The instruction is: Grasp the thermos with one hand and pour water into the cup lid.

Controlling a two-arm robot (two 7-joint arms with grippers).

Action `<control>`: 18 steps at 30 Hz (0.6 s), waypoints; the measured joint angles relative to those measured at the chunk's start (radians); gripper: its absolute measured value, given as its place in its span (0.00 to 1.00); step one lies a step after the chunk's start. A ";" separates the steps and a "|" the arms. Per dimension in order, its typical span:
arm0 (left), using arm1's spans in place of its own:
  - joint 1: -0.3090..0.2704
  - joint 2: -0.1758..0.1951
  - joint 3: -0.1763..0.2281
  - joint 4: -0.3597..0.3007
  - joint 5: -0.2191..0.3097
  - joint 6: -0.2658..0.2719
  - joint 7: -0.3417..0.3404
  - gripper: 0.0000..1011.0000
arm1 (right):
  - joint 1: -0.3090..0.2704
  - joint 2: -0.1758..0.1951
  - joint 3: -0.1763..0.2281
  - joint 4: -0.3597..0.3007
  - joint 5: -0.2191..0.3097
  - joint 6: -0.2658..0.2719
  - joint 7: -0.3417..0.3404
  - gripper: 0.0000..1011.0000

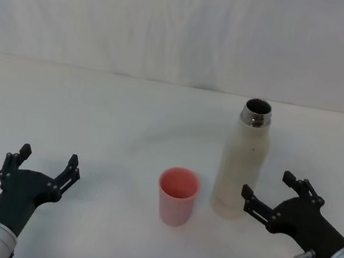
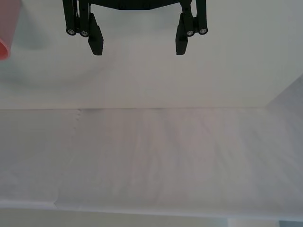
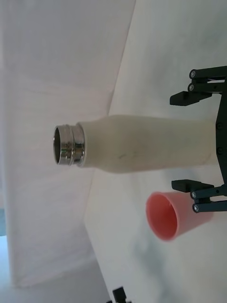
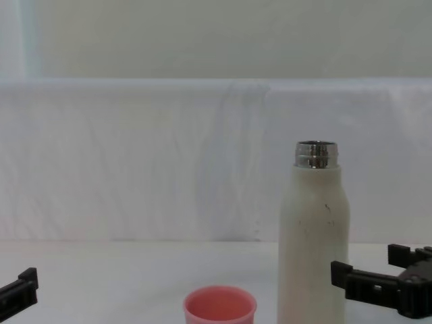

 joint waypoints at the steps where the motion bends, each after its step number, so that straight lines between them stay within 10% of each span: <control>1: 0.000 0.000 0.000 0.000 0.000 0.000 0.000 0.99 | -0.008 0.002 0.002 -0.007 0.001 -0.003 0.000 0.99; 18: 0.000 0.000 0.000 0.000 0.000 0.000 0.000 0.99 | -0.072 0.003 -0.054 -0.027 0.007 -0.068 0.046 0.99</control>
